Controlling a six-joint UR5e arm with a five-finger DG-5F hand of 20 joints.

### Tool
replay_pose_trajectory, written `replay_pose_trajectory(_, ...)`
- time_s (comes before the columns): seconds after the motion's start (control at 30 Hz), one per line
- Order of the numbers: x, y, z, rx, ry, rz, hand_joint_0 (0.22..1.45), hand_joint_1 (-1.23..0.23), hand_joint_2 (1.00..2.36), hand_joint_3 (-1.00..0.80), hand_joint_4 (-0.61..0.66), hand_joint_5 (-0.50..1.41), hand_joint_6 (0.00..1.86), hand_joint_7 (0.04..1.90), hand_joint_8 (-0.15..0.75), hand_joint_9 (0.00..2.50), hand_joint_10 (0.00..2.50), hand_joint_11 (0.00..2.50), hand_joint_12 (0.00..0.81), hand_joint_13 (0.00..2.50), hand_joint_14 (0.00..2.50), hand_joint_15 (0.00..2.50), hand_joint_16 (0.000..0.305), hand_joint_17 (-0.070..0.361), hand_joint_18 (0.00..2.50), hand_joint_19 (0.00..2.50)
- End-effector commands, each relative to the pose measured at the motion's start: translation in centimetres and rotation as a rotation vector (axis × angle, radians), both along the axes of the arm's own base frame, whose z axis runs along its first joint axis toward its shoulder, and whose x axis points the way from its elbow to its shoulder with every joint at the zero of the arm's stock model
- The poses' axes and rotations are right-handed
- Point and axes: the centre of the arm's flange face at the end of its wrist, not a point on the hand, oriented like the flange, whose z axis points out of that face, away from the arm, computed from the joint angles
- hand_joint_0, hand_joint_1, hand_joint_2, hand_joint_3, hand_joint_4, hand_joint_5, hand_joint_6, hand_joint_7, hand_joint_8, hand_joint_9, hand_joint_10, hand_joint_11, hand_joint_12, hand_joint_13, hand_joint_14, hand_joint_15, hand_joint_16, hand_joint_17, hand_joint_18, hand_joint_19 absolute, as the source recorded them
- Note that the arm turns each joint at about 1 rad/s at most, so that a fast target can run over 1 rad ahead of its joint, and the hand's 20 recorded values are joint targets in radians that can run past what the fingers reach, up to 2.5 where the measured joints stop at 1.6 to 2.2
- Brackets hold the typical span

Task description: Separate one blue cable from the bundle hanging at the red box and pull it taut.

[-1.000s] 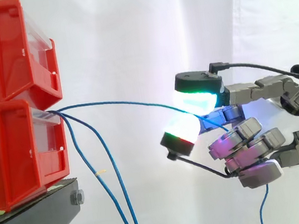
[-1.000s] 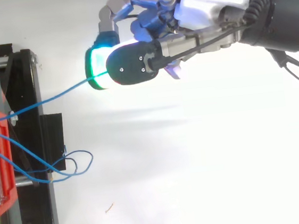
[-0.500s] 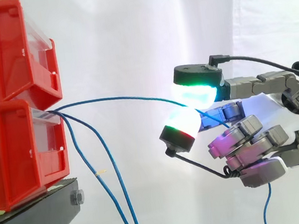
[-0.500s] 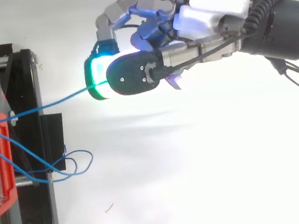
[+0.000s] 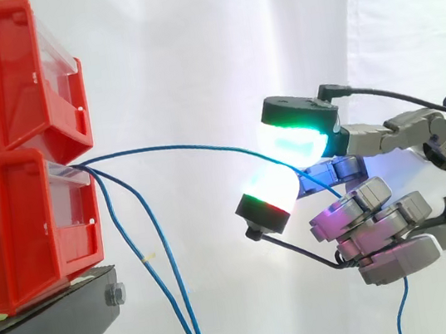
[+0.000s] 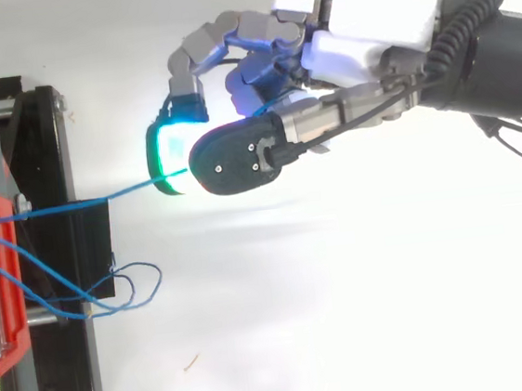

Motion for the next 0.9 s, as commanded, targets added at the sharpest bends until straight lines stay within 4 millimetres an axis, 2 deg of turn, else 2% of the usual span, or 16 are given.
replay_pose_trajectory(0.0, 0.06, 0.07, 0.06, -0.002, -0.003, -0.002, 0.67, -0.71, 1.00, -0.49, 0.05, -0.16, 0.95, 0.97, 0.323, 0.61, 2.50, 1.49, 0.342, 0.99, 2.50, 1.28, 0.040, 0.089, 1.36, 1.52)
replay_pose_trajectory(0.23, 0.11, -0.02, 0.23, 0.010, -0.015, -0.003, 0.63, -0.60, 1.00, -0.50, 0.06, -0.15, 0.94, 0.99, 0.318, 0.67, 2.50, 1.50, 0.337, 1.01, 2.50, 1.26, 0.039, 0.087, 1.36, 1.48)
replay_pose_trajectory(0.77, 0.18, -0.17, 0.19, 0.013, -0.022, -0.009, 0.57, -0.57, 1.00, -0.50, 0.06, -0.14, 0.93, 0.99, 0.321, 0.70, 2.50, 1.49, 0.335, 1.03, 2.50, 1.26, 0.041, 0.091, 1.37, 1.41)
replay_pose_trajectory(0.87, 0.13, -0.06, 0.22, 0.013, -0.020, -0.008, 0.62, -0.58, 1.00, -0.49, 0.02, -0.13, 0.92, 1.03, 0.311, 0.71, 2.50, 1.50, 0.332, 1.03, 2.50, 1.26, 0.038, 0.086, 1.37, 1.48)
